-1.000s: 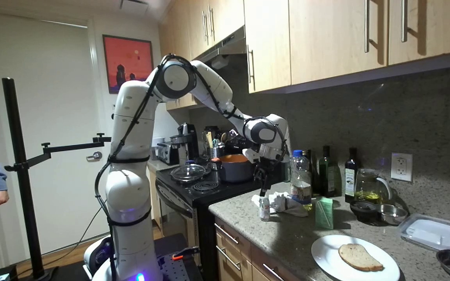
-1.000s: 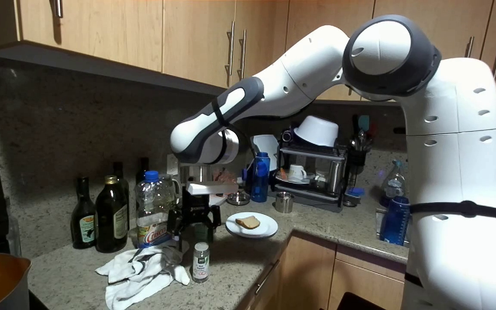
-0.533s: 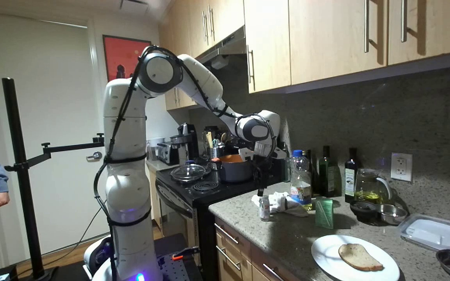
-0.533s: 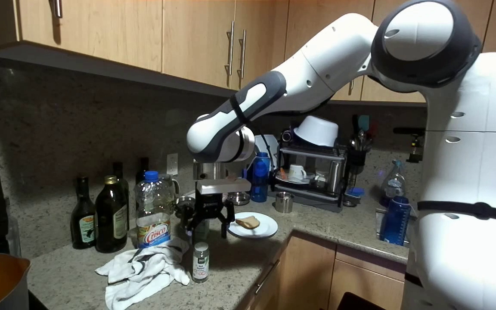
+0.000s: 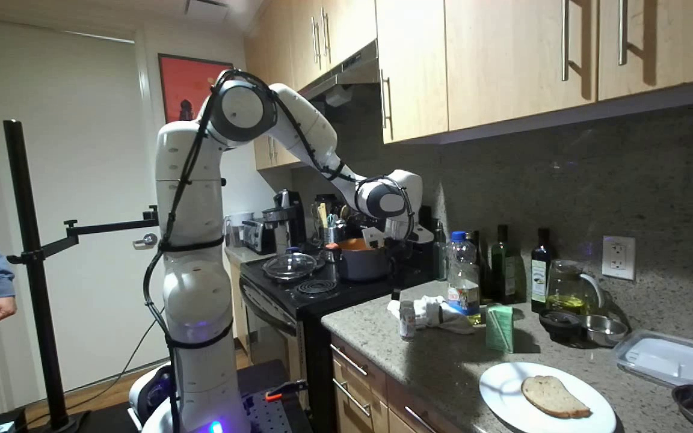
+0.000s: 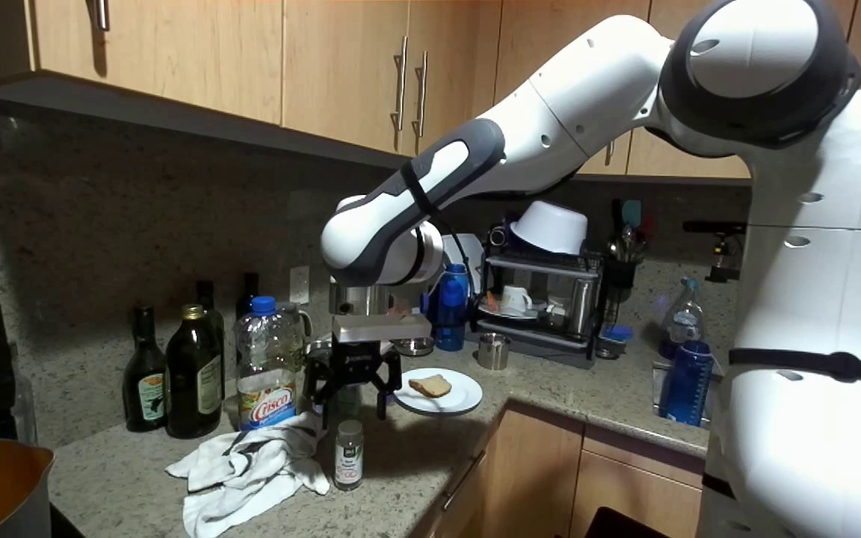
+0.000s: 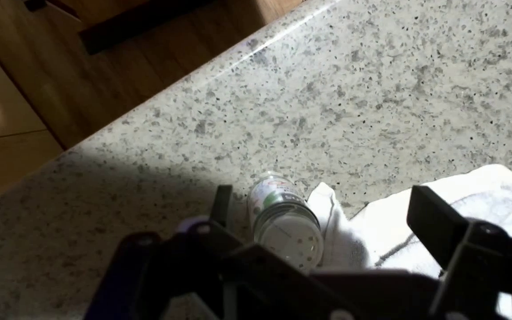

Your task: Pour contents from the bottle onto the bread

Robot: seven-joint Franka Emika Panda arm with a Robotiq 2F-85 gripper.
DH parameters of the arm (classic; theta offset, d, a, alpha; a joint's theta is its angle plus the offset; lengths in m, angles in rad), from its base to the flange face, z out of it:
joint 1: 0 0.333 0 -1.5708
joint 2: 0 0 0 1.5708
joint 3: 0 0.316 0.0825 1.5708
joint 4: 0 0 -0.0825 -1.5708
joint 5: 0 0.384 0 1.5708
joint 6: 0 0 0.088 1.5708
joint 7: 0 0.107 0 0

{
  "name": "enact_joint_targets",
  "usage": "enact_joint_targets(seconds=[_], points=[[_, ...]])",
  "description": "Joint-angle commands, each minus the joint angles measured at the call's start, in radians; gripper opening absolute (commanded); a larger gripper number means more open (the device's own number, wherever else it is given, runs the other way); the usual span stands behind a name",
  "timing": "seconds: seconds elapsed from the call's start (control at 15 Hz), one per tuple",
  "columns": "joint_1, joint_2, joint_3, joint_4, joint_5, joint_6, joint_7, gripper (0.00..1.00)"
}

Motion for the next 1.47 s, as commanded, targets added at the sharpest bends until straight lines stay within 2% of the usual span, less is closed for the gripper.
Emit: enact_joint_targets(seconds=[0.0, 0.47, 0.6, 0.87, 1.13, 1.2, 1.4], points=[[-0.004, 0.017, 0.000, 0.018, -0.012, 0.027, 0.032, 1.00], [-0.004, 0.023, 0.000, 0.018, -0.004, 0.010, 0.000, 1.00], [-0.004, 0.029, -0.002, 0.015, -0.003, 0.048, 0.025, 1.00], [0.004, 0.070, -0.011, -0.012, -0.059, 0.207, 0.165, 1.00], [0.024, 0.134, -0.034, -0.026, -0.166, 0.320, 0.339, 1.00], [0.010, 0.119, -0.022, -0.011, -0.123, 0.274, 0.262, 1.00], [0.013, 0.137, -0.024, -0.011, -0.130, 0.281, 0.269, 1.00]])
